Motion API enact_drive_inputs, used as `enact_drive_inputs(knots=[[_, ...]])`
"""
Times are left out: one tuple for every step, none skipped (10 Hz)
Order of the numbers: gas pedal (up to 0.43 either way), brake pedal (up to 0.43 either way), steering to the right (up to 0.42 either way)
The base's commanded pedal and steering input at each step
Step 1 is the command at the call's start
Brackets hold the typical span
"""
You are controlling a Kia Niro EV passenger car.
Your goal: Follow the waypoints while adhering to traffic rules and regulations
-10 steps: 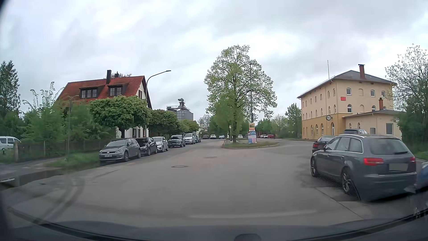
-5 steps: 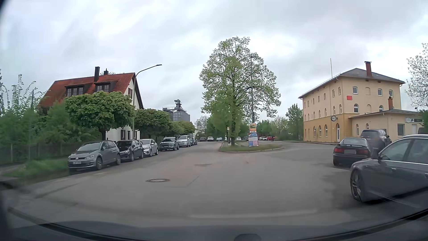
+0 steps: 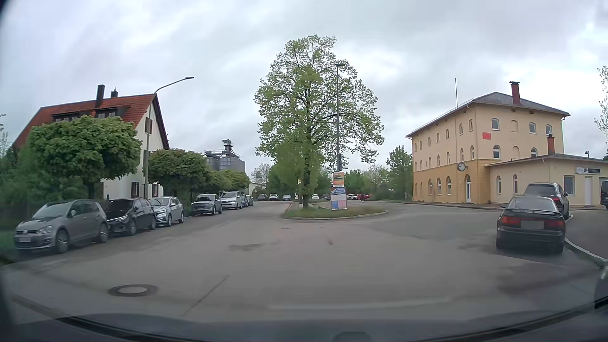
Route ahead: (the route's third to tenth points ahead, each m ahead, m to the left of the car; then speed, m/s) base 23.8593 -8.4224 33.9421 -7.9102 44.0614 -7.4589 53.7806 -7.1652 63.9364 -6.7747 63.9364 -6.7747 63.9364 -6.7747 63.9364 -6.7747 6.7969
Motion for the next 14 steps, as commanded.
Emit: enact_drive_inputs(knots=[[0.067,0.000,0.139],[0.067,0.000,0.152],[0.067,0.000,0.162],[0.067,0.000,0.170],[0.067,0.000,0.176],[0.067,0.000,0.180],[0.067,0.000,0.182],[0.067,0.000,0.185],[0.079,0.000,0.186],[0.079,0.000,0.185],[0.118,0.000,0.184],[0.130,0.000,0.181],[0.138,0.000,0.176],[0.138,0.000,0.168]])
